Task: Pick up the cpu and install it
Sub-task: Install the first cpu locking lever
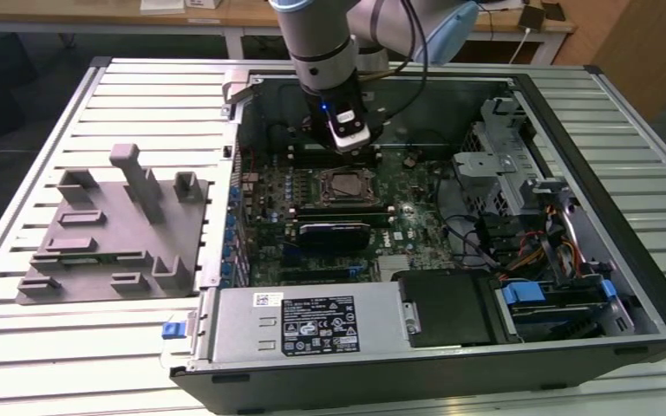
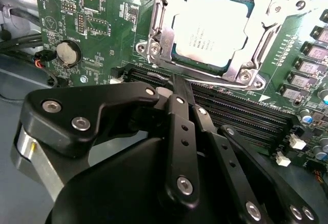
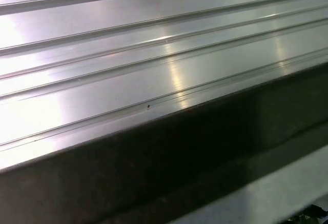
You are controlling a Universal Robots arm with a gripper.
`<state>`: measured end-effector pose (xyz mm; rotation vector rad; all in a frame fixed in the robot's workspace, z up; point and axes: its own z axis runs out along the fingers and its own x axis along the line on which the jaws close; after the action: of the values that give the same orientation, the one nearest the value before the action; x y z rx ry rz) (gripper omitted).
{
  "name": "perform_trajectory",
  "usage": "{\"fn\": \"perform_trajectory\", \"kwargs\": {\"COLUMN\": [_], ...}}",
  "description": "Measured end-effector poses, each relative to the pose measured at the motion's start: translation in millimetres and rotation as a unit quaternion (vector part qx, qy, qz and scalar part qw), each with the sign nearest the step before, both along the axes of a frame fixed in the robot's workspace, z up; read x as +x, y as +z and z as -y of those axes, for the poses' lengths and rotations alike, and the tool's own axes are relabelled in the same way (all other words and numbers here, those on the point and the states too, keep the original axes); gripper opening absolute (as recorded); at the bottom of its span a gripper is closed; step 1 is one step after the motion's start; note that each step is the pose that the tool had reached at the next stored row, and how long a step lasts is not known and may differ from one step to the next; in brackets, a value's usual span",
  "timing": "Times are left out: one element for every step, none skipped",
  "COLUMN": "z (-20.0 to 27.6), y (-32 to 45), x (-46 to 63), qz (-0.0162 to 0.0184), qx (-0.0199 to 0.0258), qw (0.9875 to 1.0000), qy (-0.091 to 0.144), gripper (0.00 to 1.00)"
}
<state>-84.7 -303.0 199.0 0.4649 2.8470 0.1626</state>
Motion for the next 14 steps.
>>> {"fn": "perform_trajectory", "kwargs": {"z": [-0.3,-0.4,-0.6,-0.9,-1.0,-1.1,-1.1,-1.2,-1.3,-1.3,-1.4,-1.5,-1.5,-1.5], "y": [-0.3,-0.5,-0.7,-0.9,-1.1,-1.1,-1.2,-1.3,-1.4,-1.5,-1.6,-1.7,-1.8,-1.8], "x": [0.0,0.0,-0.1,-0.1,-0.2,-0.2,-0.2,-0.3,-0.4,-0.6,-0.9,-1.0,-1.1,-1.1], "qz": [0.0001,0.0001,0.0002,0.0002,0.0002,0.0002,0.0002,0.0002,0.0002,0.0002,0.0002,0.0002,0.0002,0.0002], "qx": [0.0001,0.0001,0.0001,0.0001,0.0001,0.0001,0.0000,0.0000,0.0000,0.0000,0.0001,0.0000,0.0001,0.0000], "qw": [1.0000,1.0000,1.0000,1.0000,1.0000,1.0000,1.0000,1.0000,1.0000,1.0000,1.0000,1.0000,1.0000,1.0000], "qy": [0.000,0.000,0.000,0.000,0.000,0.000,0.000,0.000,0.000,0.000,0.000,0.000,0.000,0.000], "gripper": [0.11,0.11,0.11,0.11,0.11,0.11,0.11,0.11,0.11,0.11,0.11,0.11,0.11,0.11]}}
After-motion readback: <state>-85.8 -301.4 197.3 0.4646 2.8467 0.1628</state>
